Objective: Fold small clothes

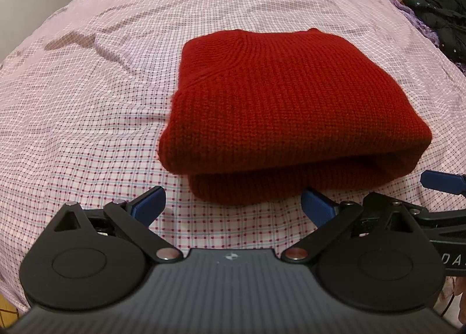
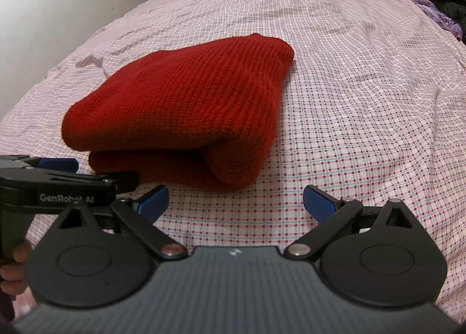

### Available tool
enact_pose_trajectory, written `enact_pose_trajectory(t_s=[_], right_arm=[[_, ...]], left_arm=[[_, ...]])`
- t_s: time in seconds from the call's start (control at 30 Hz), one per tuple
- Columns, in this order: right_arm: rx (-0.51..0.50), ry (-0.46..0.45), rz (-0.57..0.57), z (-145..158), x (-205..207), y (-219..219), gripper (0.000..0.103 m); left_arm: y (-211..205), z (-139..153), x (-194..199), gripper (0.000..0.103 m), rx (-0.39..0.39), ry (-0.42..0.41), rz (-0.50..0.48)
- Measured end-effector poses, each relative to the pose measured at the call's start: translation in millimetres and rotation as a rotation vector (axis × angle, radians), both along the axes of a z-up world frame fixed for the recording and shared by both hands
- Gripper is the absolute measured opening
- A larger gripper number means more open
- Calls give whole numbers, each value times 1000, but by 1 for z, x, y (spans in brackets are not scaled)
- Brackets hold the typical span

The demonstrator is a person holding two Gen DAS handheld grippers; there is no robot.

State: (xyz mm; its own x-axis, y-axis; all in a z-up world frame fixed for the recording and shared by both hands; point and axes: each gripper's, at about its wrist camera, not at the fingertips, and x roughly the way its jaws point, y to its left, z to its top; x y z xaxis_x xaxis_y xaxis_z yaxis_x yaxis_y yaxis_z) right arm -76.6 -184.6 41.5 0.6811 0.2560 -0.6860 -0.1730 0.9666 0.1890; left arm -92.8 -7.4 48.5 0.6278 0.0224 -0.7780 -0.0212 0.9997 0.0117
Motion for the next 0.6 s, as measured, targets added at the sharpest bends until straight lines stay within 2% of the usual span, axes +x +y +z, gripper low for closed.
enact_pose_trajectory(t_s=[0.6], right_arm=[[-1, -2, 1, 1, -2, 1, 100]], left_arm=[[2, 0, 0, 102, -2, 6, 1]])
